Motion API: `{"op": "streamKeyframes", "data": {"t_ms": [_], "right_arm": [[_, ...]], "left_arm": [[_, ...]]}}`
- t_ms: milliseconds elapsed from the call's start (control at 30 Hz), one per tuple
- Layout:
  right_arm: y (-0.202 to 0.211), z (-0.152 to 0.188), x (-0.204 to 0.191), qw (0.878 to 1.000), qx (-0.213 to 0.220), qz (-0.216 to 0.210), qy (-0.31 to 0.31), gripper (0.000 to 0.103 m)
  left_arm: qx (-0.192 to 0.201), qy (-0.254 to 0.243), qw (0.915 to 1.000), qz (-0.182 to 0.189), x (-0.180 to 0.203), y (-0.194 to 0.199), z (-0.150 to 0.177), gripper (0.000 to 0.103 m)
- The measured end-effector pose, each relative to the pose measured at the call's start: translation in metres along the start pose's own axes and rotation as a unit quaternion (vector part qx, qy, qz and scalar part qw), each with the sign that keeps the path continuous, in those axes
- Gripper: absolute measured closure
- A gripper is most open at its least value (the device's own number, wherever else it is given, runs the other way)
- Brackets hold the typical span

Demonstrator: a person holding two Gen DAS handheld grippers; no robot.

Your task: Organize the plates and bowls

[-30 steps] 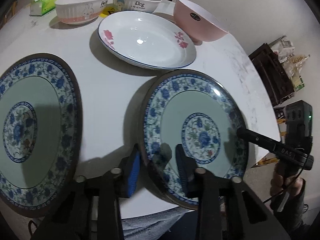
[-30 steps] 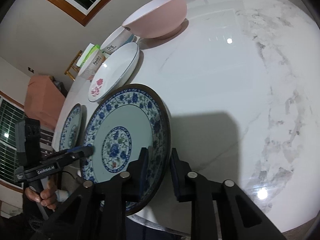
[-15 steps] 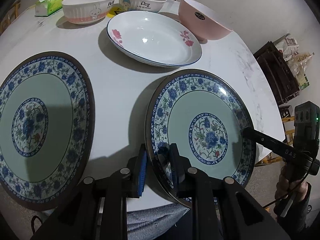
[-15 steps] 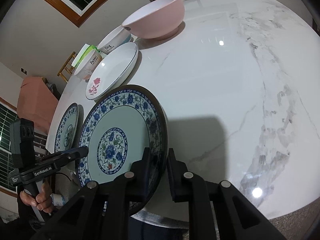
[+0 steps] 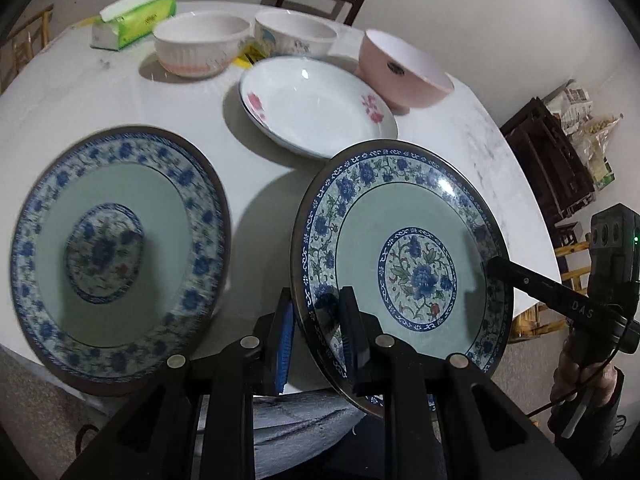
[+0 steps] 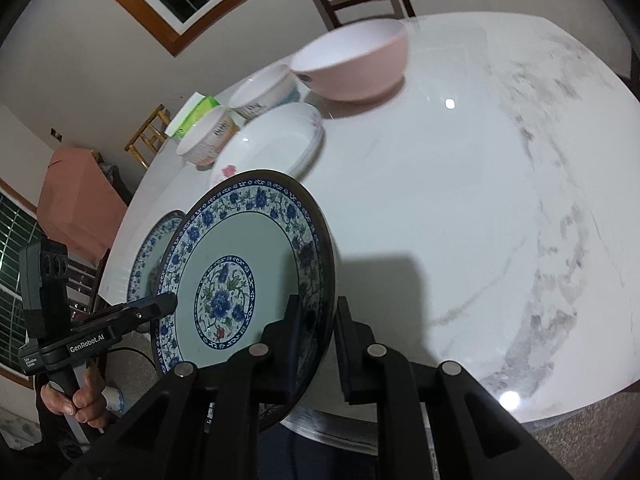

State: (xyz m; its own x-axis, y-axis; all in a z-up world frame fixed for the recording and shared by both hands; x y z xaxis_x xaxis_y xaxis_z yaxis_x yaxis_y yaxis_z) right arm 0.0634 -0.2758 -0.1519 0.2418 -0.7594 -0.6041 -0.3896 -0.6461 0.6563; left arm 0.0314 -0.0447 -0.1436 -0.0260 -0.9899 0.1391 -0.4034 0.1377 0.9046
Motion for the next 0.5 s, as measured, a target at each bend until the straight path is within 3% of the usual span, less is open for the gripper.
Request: {"op": "streamKeyframes", "data": {"t_ms": [233,500], "right_arm": [[-0.022,-0.02,-0.043,1.0,-0.004,-0.021,0.023,0.087],[-0.073,-0.037,-0.097,0.997,-0.025,-0.05,0.044,0.087]], "left_arm": [[0.029,0.017,0.9992,-0.021,-0.035,0.026,-0.015,0.085],[0.053,0.056,0.9953,-0.059,-0.101,0.051,-0.026,0.085]]}}
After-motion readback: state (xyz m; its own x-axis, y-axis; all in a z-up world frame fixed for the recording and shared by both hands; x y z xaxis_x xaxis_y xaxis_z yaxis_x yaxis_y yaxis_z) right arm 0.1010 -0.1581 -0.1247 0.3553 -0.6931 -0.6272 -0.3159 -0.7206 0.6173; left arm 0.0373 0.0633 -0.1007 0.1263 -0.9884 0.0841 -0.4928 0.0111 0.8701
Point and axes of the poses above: each gripper's, at about its wrist camera, not at the fingertips, and y roughly against the way its jaws point, x to its right, z to its underside, the point moved 5 cm from there along -y, roughly the way its jaws point, and after that the axes turned 14 degrees about -z, right-handed, at the moved point
